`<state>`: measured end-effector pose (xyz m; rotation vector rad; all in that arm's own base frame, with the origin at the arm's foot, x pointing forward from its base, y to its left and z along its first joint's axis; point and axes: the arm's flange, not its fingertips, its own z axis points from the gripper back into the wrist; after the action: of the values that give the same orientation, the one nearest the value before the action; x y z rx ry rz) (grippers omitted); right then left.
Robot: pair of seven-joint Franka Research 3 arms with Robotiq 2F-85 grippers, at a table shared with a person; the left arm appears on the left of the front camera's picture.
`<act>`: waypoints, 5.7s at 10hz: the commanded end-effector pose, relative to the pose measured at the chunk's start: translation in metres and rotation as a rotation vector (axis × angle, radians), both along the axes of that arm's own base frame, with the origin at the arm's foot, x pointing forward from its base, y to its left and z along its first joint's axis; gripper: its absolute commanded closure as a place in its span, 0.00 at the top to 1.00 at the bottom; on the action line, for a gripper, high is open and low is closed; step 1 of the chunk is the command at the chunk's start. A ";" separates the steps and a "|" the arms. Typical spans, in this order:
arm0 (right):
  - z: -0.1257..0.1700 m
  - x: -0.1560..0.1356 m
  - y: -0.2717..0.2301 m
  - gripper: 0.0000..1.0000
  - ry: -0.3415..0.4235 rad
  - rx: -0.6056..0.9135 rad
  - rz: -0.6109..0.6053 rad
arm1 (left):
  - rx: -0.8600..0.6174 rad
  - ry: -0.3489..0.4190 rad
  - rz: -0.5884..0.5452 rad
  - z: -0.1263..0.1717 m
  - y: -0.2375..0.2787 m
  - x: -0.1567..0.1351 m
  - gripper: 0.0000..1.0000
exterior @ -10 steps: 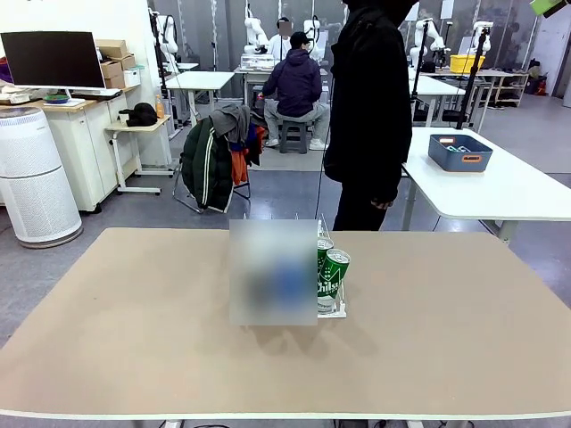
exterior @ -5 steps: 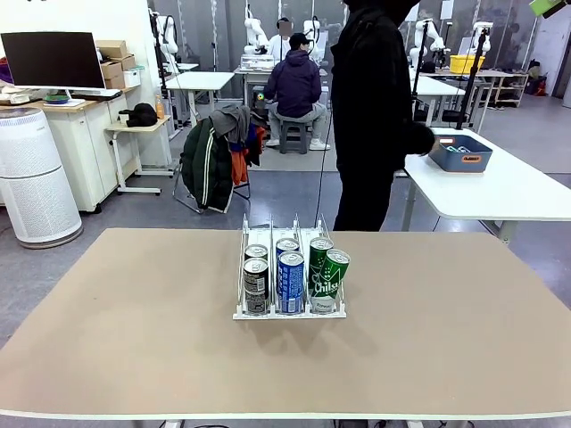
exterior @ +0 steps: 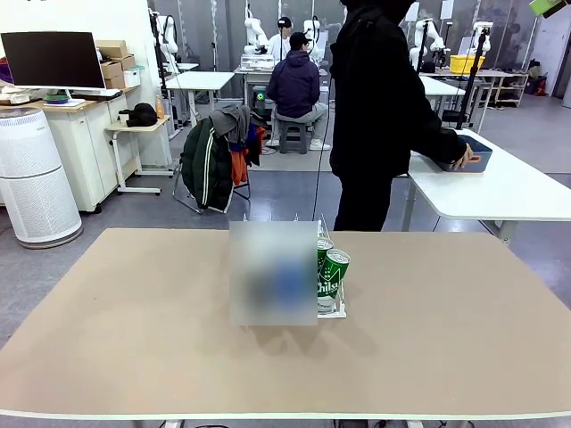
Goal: Fill the beverage cans into the dispenser.
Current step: Pick up the Ionic drink handed by the human.
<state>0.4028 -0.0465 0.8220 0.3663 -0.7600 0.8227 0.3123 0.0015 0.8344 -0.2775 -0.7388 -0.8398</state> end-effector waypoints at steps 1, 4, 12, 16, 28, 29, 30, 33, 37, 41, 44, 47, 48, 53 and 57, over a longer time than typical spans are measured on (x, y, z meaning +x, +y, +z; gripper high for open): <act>-0.001 0.000 0.000 1.00 0.001 0.003 0.001 | -0.004 -0.001 -0.006 0.000 0.000 0.000 1.00; -0.001 0.000 0.000 1.00 0.001 0.003 0.001 | -0.004 -0.001 -0.006 0.000 0.000 0.000 1.00; -0.001 0.000 0.000 1.00 0.001 0.003 0.001 | -0.004 -0.001 -0.006 0.000 0.000 0.000 1.00; -0.001 0.000 0.000 1.00 0.001 0.003 0.001 | -0.004 -0.001 -0.006 0.000 0.000 0.000 1.00; -0.001 0.000 0.000 1.00 0.001 0.003 0.001 | -0.004 -0.001 -0.006 0.000 0.000 0.000 1.00; -0.001 0.000 0.000 1.00 0.001 0.003 0.001 | -0.004 -0.001 -0.006 0.000 0.000 0.000 1.00; -0.001 0.000 0.000 1.00 0.001 0.003 0.001 | -0.004 -0.001 -0.006 0.000 0.000 0.000 1.00; -0.001 0.000 0.000 1.00 0.001 0.003 0.001 | -0.004 -0.001 -0.006 0.000 0.000 0.000 1.00; -0.001 0.000 0.000 1.00 0.001 0.003 0.001 | -0.004 -0.001 -0.006 0.000 0.000 0.000 1.00; -0.001 0.000 0.000 1.00 0.001 0.003 0.001 | -0.004 -0.001 -0.006 0.000 0.000 0.000 1.00; -0.001 0.000 0.000 1.00 0.001 0.003 0.001 | -0.004 -0.001 -0.006 0.000 0.000 0.000 1.00; -0.001 0.000 0.000 1.00 0.001 0.003 0.001 | -0.004 -0.001 -0.006 0.000 0.000 0.000 1.00; -0.001 0.000 0.000 1.00 0.001 0.003 0.001 | -0.004 -0.001 -0.006 0.000 0.000 0.000 1.00; -0.001 0.000 0.000 1.00 0.001 0.003 0.001 | -0.004 -0.001 -0.006 0.000 0.000 0.000 1.00; -0.001 0.000 0.000 1.00 0.001 0.003 0.001 | -0.004 -0.001 -0.006 0.000 0.000 0.000 1.00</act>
<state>0.4028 -0.0465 0.8220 0.3663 -0.7600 0.8227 0.3123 0.0015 0.8344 -0.2773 -0.7388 -0.8396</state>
